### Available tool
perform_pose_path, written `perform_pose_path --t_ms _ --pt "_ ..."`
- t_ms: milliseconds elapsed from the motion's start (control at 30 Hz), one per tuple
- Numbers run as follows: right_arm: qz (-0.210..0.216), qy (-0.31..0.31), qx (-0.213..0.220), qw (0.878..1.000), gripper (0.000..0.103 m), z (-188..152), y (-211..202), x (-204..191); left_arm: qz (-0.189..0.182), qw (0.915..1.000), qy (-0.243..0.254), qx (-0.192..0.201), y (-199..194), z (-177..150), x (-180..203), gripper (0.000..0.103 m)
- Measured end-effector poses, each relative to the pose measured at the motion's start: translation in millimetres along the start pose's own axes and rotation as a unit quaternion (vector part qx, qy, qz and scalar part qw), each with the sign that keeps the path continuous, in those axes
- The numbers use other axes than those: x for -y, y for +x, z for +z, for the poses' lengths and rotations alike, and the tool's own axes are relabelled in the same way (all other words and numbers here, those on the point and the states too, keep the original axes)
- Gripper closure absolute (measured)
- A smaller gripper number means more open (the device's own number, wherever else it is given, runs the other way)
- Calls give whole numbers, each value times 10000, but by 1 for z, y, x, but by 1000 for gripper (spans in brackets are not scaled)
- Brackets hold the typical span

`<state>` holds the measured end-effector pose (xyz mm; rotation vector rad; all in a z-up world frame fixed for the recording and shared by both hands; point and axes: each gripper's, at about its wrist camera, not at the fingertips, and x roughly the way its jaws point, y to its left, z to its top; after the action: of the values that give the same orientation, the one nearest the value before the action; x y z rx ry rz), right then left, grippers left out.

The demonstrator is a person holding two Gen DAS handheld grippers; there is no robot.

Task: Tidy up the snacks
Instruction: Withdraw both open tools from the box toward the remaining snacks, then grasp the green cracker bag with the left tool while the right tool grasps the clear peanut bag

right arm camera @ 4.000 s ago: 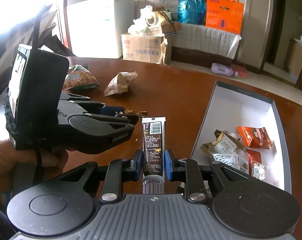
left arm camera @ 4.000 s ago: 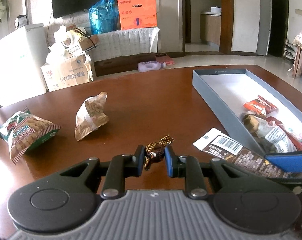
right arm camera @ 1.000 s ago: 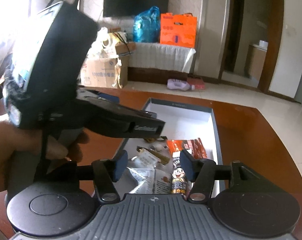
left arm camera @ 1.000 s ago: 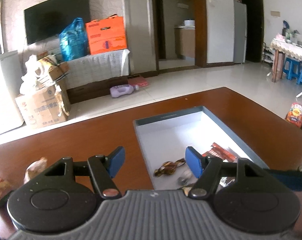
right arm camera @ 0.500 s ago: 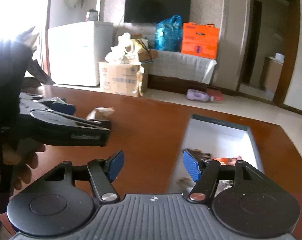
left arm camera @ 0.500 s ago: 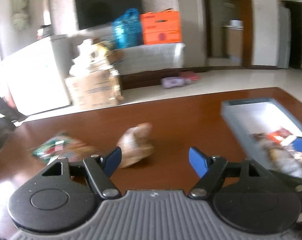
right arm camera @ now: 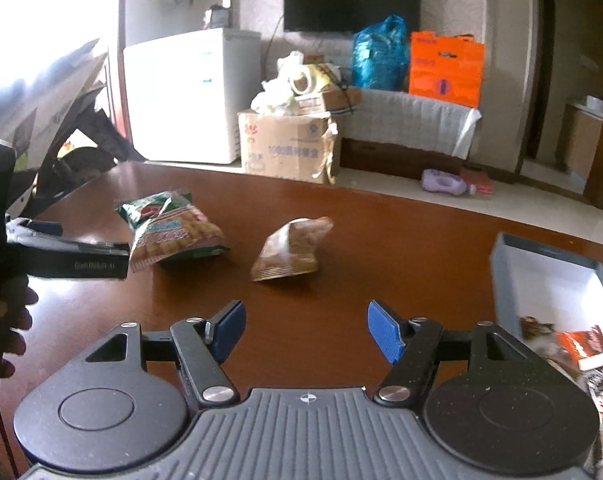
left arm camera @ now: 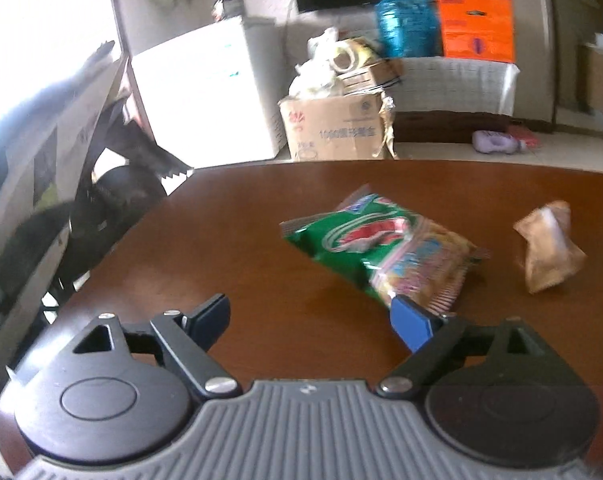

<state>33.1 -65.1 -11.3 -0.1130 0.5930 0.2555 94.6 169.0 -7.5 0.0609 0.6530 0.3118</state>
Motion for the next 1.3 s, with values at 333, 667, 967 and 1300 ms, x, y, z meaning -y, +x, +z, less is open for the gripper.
perform_pose_path --t_ms 333,667,967,1300 --pt "-120 -260 -305 9991 30 -3 31 -18 -216 9981 -582 -21 45 8 -24 9" --pt "-124 -312 -354 9988 30 -6 35 -18 -406 9944 -968 -92 74 22 -21 9" --pt "-125 -48 -310 9994 29 -3 37 -9 -791 9912 -1061 111 78 29 -14 7" --pt "-307 401 254 9984 18 37 47 7 -916 9891 -921 690 68 54 -16 4"
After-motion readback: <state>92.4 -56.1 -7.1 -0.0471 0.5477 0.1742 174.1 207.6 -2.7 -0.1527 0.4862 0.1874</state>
